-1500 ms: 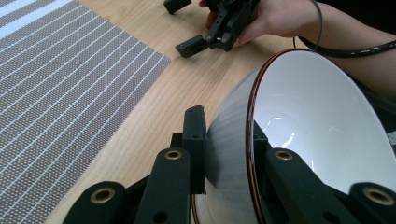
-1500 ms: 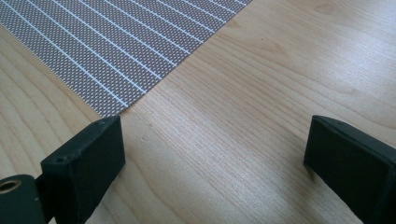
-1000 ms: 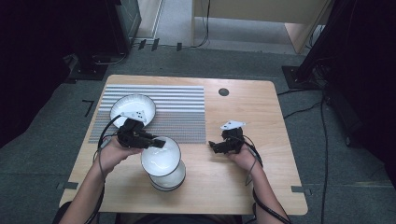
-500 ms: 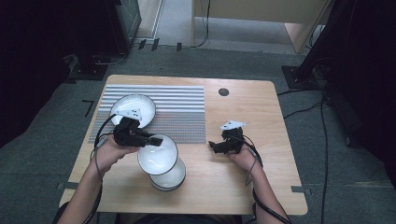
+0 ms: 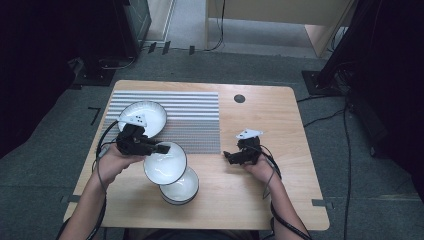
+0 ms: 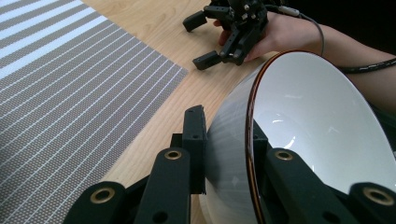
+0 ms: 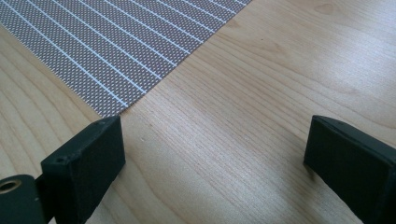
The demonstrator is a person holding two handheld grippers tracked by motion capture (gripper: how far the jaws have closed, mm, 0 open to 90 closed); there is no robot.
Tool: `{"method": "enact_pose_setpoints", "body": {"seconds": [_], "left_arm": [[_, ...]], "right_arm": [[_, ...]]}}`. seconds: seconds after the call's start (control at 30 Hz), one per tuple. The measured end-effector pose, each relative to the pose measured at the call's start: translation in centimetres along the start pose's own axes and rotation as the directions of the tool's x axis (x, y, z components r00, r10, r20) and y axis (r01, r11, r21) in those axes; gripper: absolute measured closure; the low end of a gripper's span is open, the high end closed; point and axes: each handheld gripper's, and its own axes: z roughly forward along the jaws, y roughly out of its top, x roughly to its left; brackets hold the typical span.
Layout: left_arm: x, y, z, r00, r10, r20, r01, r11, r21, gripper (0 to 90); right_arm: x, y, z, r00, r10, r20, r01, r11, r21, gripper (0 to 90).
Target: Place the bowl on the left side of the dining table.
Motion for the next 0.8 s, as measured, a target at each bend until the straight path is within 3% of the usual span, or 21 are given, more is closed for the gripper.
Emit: {"method": "enact_pose_setpoints", "body": {"seconds": [0.13, 0.8], "left_arm": [[0.3, -0.1, -0.6, 0.9997, -0.007, -0.021, 0.007, 1.0000, -0.004, 78.0], [2.1, -1.0, -1.9, 0.9966, -0.066, -0.049, 0.065, 0.9975, -0.029, 78.0]], "right_arm": [[0.0, 0.0, 0.0, 1.0000, -0.001, 0.000, 0.001, 1.000, -0.001, 4.6], [0.0, 0.0, 0.0, 1.0000, -0.001, 0.000, 0.001, 1.000, 0.000, 4.6]]}}
